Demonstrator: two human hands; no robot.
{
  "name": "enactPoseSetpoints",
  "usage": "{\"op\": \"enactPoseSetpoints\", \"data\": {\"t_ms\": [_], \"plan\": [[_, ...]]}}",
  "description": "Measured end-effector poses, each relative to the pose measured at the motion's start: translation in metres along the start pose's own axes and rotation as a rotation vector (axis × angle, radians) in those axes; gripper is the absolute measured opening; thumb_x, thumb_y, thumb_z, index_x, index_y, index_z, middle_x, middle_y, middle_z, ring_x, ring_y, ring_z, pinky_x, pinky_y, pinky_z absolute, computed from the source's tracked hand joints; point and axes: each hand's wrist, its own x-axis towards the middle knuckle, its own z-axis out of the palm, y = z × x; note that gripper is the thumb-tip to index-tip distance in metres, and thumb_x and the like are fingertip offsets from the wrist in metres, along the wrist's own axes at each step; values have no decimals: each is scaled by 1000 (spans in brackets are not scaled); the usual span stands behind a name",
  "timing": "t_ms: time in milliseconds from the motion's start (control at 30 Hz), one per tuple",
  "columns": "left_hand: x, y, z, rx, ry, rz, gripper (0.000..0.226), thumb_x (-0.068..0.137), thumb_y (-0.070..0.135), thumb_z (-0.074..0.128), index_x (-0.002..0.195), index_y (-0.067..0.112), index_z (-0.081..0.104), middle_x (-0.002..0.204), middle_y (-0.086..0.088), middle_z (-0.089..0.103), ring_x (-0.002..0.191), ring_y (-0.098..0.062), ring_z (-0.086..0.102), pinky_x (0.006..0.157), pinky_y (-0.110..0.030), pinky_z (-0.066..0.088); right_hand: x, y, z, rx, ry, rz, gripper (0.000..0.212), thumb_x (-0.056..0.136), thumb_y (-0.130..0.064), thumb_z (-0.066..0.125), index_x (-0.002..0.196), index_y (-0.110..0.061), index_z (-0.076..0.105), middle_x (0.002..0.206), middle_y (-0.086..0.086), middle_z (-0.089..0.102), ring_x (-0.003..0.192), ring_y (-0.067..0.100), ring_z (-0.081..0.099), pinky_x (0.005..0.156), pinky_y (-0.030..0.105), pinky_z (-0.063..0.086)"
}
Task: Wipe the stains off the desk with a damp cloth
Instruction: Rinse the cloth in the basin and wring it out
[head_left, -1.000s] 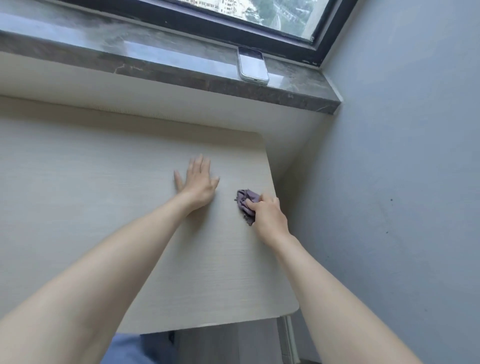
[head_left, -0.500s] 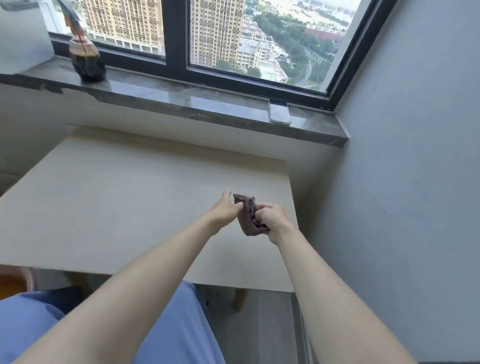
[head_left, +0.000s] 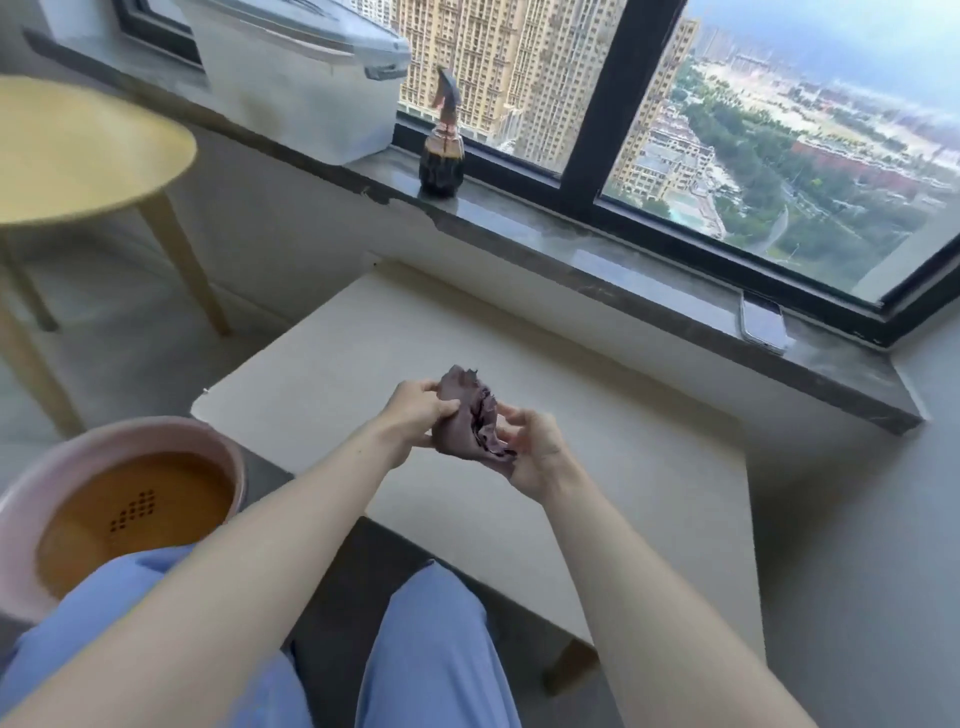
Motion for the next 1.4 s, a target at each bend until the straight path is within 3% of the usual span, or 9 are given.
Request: {"op": "enactPoseSetpoints", "data": {"t_ms": [133,300,433,600,700,933,1133,1300,1400], "plan": [[2,-5,-85,-86,146,36,31,89,3,60,119,3,55,104,-9,63,89,-21,61,57,-27,54,23,24,82,-179,-128,9,44,91,-53,51,108,-12,58,101,15,64,85,27,66,71,41,56],[-11,-24,-208,-96,308,72,31,87,-2,60,119,-2,56,90,-5,64,77,-15,59,55,-13,49,55,86,195,-565,-186,-59,12,87,-17,67,79,-11,59,72,7,56,54,13,55,48,20,45],[-24,-49,-301,-53,405,44,34,89,6,61,122,2,57,120,-15,63,104,-24,59,88,-30,46,78,133,270,-680,-228,-11,16,89,-4,61,74,-10,60,64,5,57,42,6,53,40,16,38],[-34,-89,-372,-126,496,-5,36,93,3,53,128,5,52,120,-7,60,106,-22,56,89,-29,45,111,180,327,-797,-303,-29,16,90,1,56,77,-7,62,78,10,60,67,17,57,60,26,45],[-33,-117,-401,-164,577,-65,41,92,3,52,132,12,50,128,-7,57,117,-26,53,100,-44,45,136,201,348,-853,-290,-46,24,89,5,54,70,-9,60,69,6,55,63,17,52,57,25,41],[3,-183,-438,-276,761,-182,45,84,2,64,126,11,53,124,-9,59,114,-25,55,99,-39,44,209,264,367,-1025,-279,-41,30,86,11,44,73,-11,59,64,1,48,59,15,44,52,21,37],[53,-251,-461,-189,823,-306,54,80,1,69,130,7,49,122,-12,59,105,-24,56,84,-29,44,283,321,373,-1044,-334,186,28,87,2,42,93,-13,65,72,7,57,61,21,51,49,20,37],[94,-308,-475,104,842,-402,39,82,19,70,118,8,57,116,-8,63,93,-18,55,76,-25,40,344,385,357,-1094,-335,184,28,86,-9,64,113,-10,64,106,7,66,100,24,61,83,31,50],[116,-347,-476,374,818,-592,55,92,48,50,134,16,37,132,-13,46,114,-30,51,87,-38,44,388,418,345,-1249,-261,96,33,89,-22,64,121,-15,62,122,5,62,113,25,57,99,33,46]]}}
